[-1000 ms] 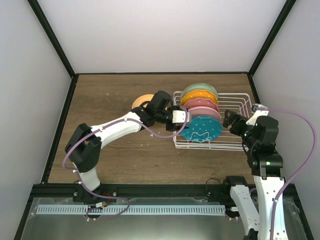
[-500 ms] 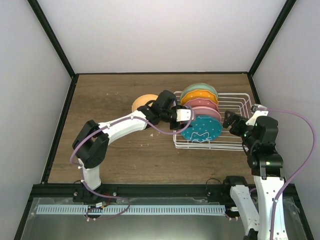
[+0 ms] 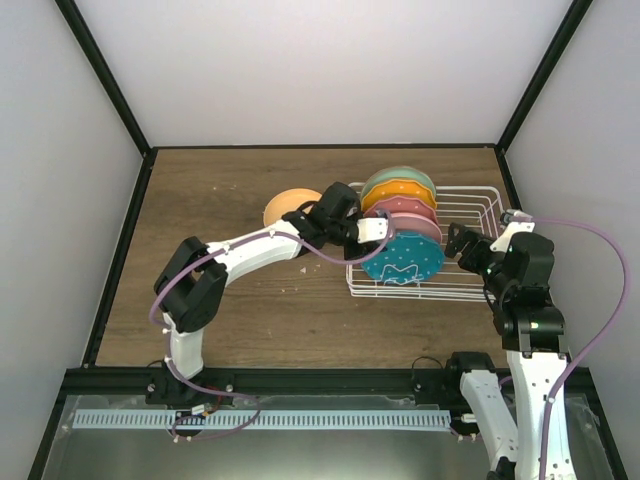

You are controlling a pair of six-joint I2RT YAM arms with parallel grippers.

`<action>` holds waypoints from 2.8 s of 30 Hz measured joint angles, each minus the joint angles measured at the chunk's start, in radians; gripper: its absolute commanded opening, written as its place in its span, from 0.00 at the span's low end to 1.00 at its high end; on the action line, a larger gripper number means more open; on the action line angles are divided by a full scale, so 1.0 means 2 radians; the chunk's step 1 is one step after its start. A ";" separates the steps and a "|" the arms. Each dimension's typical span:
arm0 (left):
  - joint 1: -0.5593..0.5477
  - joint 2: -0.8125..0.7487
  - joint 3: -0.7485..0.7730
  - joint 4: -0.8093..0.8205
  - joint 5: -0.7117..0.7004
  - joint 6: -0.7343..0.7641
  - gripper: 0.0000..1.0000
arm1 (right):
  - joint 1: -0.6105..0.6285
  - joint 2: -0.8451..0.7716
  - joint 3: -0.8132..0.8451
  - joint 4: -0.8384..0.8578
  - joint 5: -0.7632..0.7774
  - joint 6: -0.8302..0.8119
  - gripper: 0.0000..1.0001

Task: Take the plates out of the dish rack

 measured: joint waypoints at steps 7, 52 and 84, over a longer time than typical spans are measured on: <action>0.000 0.000 0.009 -0.008 -0.012 -0.036 0.05 | 0.000 0.000 0.000 0.000 0.000 -0.004 1.00; -0.003 -0.093 0.126 -0.087 -0.039 -0.147 0.04 | 0.000 -0.018 -0.010 0.016 0.014 -0.003 1.00; 0.504 -0.156 -0.038 0.027 -0.137 -0.500 0.04 | 0.000 0.032 -0.026 0.068 0.007 0.014 1.00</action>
